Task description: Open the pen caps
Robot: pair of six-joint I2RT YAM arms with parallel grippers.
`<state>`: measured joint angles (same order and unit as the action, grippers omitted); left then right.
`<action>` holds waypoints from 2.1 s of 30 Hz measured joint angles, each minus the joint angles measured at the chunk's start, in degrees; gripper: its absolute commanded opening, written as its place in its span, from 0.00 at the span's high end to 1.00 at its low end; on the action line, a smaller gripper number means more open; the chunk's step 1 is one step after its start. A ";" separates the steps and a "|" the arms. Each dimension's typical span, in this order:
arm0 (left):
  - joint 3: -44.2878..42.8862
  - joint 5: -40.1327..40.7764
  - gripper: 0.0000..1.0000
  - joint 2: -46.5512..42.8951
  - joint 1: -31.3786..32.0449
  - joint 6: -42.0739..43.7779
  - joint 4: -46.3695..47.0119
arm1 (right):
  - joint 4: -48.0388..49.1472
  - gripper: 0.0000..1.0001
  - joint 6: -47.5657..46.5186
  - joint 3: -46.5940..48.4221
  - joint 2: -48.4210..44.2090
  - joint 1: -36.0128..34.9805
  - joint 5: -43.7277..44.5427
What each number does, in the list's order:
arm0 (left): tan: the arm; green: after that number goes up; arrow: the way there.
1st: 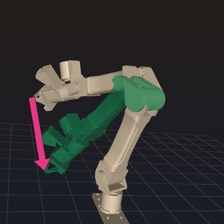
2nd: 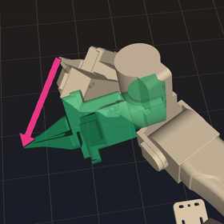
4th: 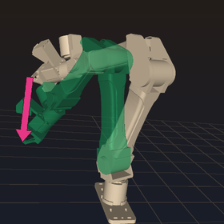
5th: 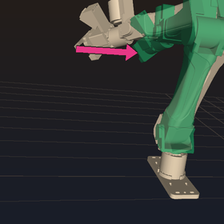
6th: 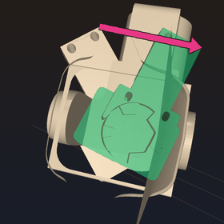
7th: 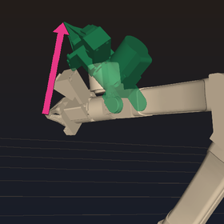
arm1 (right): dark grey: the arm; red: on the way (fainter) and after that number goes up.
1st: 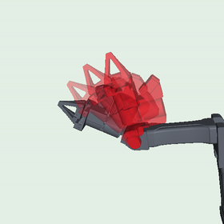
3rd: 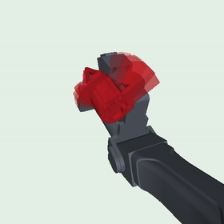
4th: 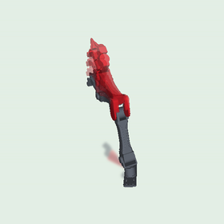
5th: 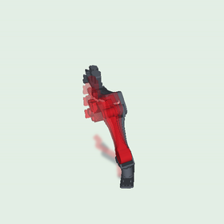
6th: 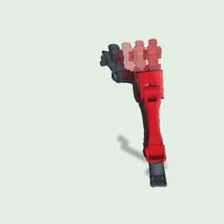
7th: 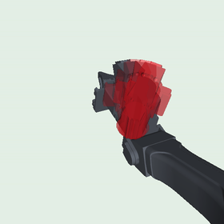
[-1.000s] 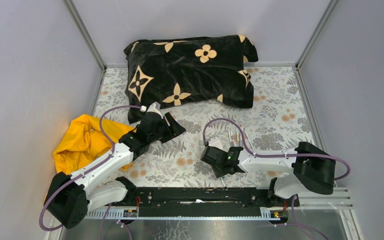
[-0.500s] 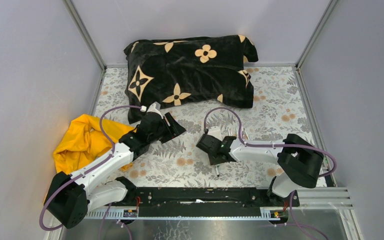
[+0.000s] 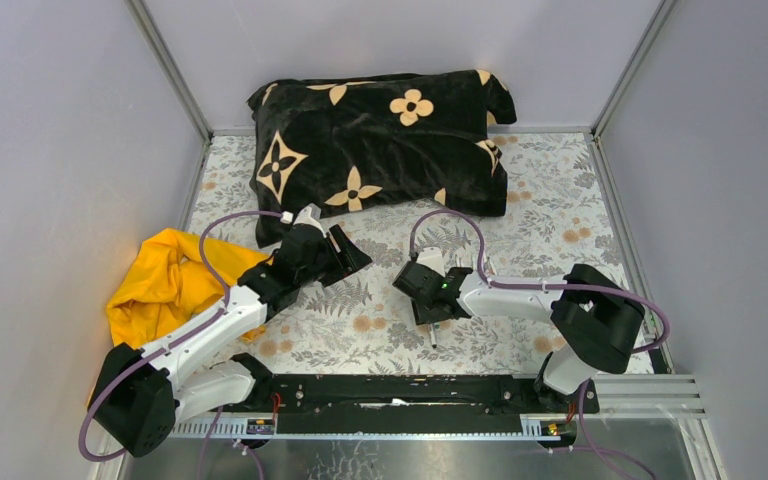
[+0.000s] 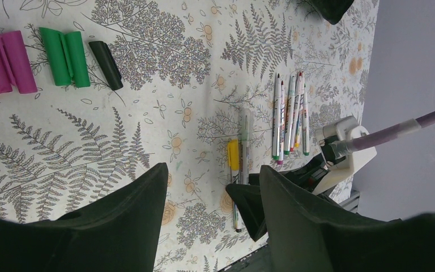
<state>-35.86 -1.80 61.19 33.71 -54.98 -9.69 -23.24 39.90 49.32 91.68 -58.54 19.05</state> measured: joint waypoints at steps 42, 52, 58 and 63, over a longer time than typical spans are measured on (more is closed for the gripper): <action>0.37 0.26 0.32 0.92 0.00 0.00 0.66 | -0.55 0.64 0.26 -2.75 -2.60 2.51 4.66; 0.37 0.35 0.30 1.36 0.00 0.00 0.66 | 2.49 0.87 0.09 -3.54 -2.40 2.86 3.82; 0.37 0.33 0.28 2.60 0.00 0.00 0.68 | 2.84 0.92 0.09 -4.31 -3.37 2.95 3.80; 0.35 0.07 0.19 3.96 0.00 -0.20 0.85 | 0.59 0.94 -0.33 -4.68 -6.36 3.06 3.80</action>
<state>-35.51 -1.74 65.14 33.71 -55.18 -8.84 -22.65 39.57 44.64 85.32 -55.48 22.85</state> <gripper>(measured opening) 0.804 0.153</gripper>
